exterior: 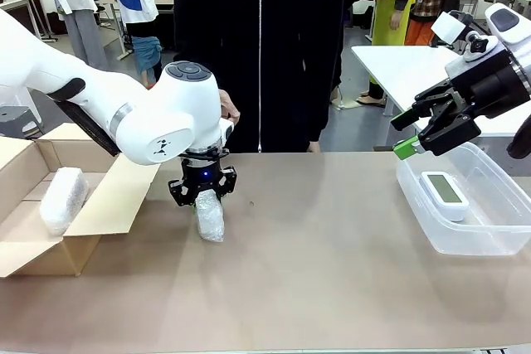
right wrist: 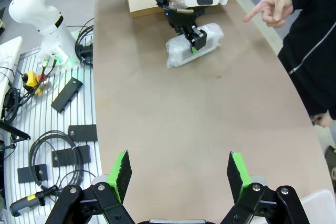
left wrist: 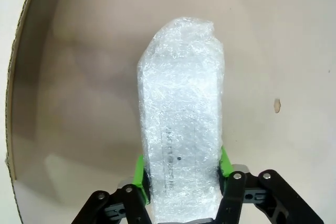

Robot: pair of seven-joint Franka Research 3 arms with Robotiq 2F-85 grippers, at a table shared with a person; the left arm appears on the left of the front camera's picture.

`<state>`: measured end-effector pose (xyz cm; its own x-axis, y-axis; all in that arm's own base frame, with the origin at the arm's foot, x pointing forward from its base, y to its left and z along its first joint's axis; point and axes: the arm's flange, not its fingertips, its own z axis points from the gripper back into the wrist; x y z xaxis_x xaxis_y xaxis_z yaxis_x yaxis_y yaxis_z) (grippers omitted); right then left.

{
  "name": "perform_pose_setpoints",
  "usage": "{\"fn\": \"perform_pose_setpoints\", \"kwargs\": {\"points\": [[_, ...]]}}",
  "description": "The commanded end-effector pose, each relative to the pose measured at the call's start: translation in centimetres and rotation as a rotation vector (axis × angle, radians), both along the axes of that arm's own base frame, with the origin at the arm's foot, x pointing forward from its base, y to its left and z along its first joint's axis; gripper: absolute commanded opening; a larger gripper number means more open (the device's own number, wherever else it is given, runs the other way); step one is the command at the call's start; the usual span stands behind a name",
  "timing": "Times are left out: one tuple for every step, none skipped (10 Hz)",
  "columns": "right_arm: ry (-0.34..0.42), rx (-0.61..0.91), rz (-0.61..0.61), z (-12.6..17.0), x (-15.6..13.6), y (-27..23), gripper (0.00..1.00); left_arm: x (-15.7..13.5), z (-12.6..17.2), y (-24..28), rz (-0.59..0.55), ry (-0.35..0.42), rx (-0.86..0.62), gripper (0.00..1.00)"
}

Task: Separate and place wrapped and unwrapped clocks.
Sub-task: Pick up the Digital clock indicated by the person.

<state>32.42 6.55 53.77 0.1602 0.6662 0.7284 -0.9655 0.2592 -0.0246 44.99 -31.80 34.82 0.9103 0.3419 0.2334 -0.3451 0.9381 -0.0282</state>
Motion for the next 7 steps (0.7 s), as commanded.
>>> {"fn": "perform_pose_setpoints", "kwargs": {"points": [[-0.005,0.033,0.019,-0.1,0.3,0.1,0.95,0.0,-0.7,-0.6,0.025,-0.015,-0.001,0.21],[-0.005,0.033,0.019,-0.1,0.3,0.1,0.95,-0.1,-0.6,-0.5,0.023,-0.019,-0.006,0.38],[-0.005,0.033,0.019,-0.1,0.3,0.1,0.95,-0.1,-0.6,-0.4,0.021,-0.019,-0.01,0.01],[-0.005,0.033,0.019,-0.1,0.3,0.1,0.95,-0.3,-0.3,-0.3,0.014,-0.027,-0.026,0.18],[-0.005,0.033,0.019,-0.1,0.3,0.1,0.95,-0.7,0.2,-0.1,0.014,-0.037,-0.04,0.0],[-0.005,0.033,0.019,-0.1,0.3,0.1,0.95,-1.3,1.2,0.3,0.01,-0.048,-0.058,0.0],[-0.005,0.033,0.019,-0.1,0.3,0.1,0.95,-2.6,3.2,0.8,-0.02,-0.033,-0.064,0.0]]}}
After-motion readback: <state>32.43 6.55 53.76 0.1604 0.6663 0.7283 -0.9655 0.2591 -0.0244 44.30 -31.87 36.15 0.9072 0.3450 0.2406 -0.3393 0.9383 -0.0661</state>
